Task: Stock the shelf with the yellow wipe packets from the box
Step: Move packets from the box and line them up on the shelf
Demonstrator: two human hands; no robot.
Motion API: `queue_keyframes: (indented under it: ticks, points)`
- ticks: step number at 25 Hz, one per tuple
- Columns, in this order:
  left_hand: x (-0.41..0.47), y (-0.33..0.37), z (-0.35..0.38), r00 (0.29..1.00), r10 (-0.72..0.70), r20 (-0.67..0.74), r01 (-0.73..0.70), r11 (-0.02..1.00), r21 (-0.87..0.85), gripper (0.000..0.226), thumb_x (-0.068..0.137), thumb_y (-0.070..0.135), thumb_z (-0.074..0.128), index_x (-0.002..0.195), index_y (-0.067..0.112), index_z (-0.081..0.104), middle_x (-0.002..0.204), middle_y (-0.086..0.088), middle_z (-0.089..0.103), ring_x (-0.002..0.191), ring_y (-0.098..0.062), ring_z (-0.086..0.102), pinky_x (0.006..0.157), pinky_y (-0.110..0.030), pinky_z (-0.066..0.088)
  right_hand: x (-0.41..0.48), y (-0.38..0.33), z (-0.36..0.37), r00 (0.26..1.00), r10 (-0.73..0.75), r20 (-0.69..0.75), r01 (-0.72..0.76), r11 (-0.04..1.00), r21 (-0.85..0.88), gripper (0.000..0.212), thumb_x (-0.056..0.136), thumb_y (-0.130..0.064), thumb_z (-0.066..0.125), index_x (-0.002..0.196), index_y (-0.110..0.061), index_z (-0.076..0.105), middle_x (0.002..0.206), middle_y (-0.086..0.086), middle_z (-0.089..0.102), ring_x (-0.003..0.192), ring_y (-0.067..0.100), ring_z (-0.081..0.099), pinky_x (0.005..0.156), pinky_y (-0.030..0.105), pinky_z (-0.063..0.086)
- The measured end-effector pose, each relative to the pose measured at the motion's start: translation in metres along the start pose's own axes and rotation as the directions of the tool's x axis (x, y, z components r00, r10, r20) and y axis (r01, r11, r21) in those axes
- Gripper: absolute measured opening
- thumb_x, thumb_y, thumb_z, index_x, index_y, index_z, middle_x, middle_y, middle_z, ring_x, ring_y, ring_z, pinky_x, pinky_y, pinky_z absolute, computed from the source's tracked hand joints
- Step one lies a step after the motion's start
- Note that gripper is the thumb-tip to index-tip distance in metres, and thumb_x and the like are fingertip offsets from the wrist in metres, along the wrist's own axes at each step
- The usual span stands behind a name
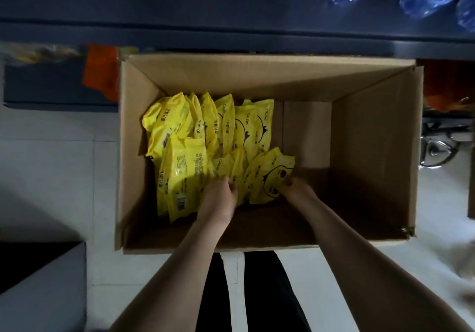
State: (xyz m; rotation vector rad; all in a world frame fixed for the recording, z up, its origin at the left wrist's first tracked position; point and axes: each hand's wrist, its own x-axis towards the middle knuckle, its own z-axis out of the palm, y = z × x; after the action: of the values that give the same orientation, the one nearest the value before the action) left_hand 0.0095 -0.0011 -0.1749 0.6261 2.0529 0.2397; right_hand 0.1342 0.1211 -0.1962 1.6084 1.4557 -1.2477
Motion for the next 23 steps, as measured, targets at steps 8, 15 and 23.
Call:
queue_keyframes:
  ticks: [8,15,23]
  points:
    - [0.037,0.022,0.040,0.997,-0.033,-0.072,0.029,0.998,-0.051,0.023,0.095,0.014,0.049,0.113,0.006,0.061,0.101,-0.008,0.066,0.093,-0.021,0.062,0.078,-0.024,0.048,0.032,0.011,0.002,0.981,0.189,0.048,-0.190,0.873,0.449,0.018,0.089,-0.023,0.060,0.094,-0.006,0.061,0.080,0.009,0.062,0.081,0.028,0.064,0.073,0.035,0.050]
    - [0.073,0.025,0.038,0.996,-0.081,-0.037,0.084,0.991,0.100,0.020,0.083,0.027,0.068,0.096,0.013,0.065,0.091,-0.002,0.067,0.089,-0.020,0.063,0.067,-0.029,0.045,0.034,0.023,-0.013,0.979,0.186,0.078,-0.198,0.812,0.550,0.018,0.089,-0.023,0.060,0.079,-0.009,0.058,0.075,0.006,0.060,0.066,0.016,0.057,0.059,0.027,0.044]
    - [0.065,0.025,0.007,0.991,-0.099,0.089,0.112,0.983,-0.149,0.026,0.083,0.016,0.067,0.105,0.001,0.064,0.095,-0.008,0.063,0.088,-0.018,0.056,0.075,-0.026,0.039,0.030,0.019,-0.019,0.973,0.178,0.151,-0.232,0.685,0.691,0.018,0.094,-0.019,0.052,0.105,-0.006,0.056,0.091,0.010,0.061,0.070,0.015,0.056,0.062,0.026,0.045]
